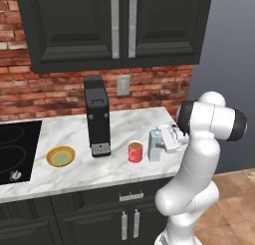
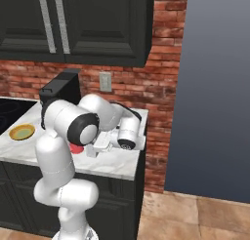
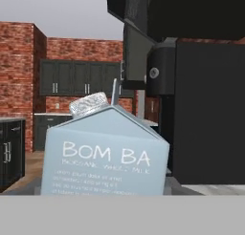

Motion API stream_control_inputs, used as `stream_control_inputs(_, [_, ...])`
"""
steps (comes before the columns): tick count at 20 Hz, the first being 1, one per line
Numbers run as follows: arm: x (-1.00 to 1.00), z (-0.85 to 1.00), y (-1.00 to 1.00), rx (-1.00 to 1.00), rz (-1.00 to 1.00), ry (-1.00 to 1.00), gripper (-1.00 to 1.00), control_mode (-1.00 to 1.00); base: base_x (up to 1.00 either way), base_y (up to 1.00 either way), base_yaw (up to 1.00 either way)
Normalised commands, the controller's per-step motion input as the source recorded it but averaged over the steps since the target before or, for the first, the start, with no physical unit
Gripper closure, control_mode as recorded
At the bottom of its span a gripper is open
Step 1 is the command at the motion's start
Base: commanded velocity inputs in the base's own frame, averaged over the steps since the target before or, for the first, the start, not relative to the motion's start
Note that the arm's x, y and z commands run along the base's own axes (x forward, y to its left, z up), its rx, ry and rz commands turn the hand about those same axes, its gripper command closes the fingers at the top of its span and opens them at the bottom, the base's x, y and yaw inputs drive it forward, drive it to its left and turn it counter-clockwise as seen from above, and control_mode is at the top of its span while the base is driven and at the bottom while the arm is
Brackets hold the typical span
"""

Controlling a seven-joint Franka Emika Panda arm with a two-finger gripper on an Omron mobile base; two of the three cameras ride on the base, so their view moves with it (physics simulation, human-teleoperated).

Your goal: Take a sugar cube from the saucer and place it inside the coffee. Then, grab milk from the fridge and place it next to the coffee on the counter to sweeten the coffee.

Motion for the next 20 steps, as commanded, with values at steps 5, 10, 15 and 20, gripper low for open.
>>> stream_control_inputs(5, [0.00,-0.44,0.00,0.00,0.00,0.00,1.00,-1.00,0.00,0.00,0.00])
stream_control_inputs(10, [-0.26,-0.32,0.00,0.00,0.00,-0.02,-1.00,-1.00,0.00,0.00,0.00])
stream_control_inputs(15, [-0.44,0.00,-0.01,0.00,0.00,0.00,-1.00,-1.00,0.00,0.00,0.00])
stream_control_inputs(20, [-0.27,0.04,-0.01,0.00,0.00,0.00,-1.00,-1.00,0.00,0.00,0.00])
